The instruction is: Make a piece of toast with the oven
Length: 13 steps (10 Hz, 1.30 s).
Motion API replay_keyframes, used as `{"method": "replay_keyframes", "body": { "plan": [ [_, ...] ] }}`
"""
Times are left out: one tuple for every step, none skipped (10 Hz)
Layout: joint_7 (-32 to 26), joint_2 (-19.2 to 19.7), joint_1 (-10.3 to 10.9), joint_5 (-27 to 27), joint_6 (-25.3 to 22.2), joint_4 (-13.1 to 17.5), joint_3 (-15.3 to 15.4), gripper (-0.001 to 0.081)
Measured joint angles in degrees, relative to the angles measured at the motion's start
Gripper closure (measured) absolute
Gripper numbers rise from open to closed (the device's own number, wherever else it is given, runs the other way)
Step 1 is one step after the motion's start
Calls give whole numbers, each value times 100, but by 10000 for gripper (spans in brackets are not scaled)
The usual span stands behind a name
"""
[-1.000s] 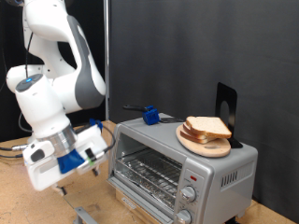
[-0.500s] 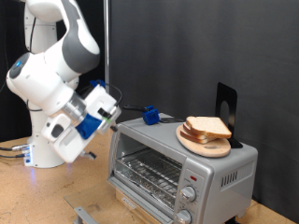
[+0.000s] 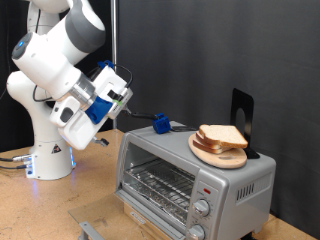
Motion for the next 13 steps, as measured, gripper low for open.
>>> {"method": "replay_keyframes", "body": {
  "plan": [
    [-254, -40, 25, 179, -421, 92, -13, -2],
    [-509, -132, 65, 198, -762, 193, -8, -2],
    [-770, -260, 128, 198, -877, 246, 26, -2],
    [-1004, -418, 198, 180, -887, 260, 89, -2],
    [-1239, -602, 254, 174, -815, 263, 177, -2],
    [-1549, -806, 311, 135, -553, 256, 311, -2],
    [-1725, -1018, 344, -156, -396, 264, 479, -2],
    [-1599, -1191, 360, -532, -598, 339, 616, -2],
    [-1450, -1217, 353, -833, -804, 453, 653, -2],
    [-1504, -1210, 353, -730, -746, 425, 650, -2],
    [-1944, -1212, 384, -648, -787, 410, 629, -2],
    [-2534, -1237, 452, -622, -901, 416, 603, -2],
    [-3059, -1330, 545, -629, -1043, 419, 598, -2]
  ]
}}
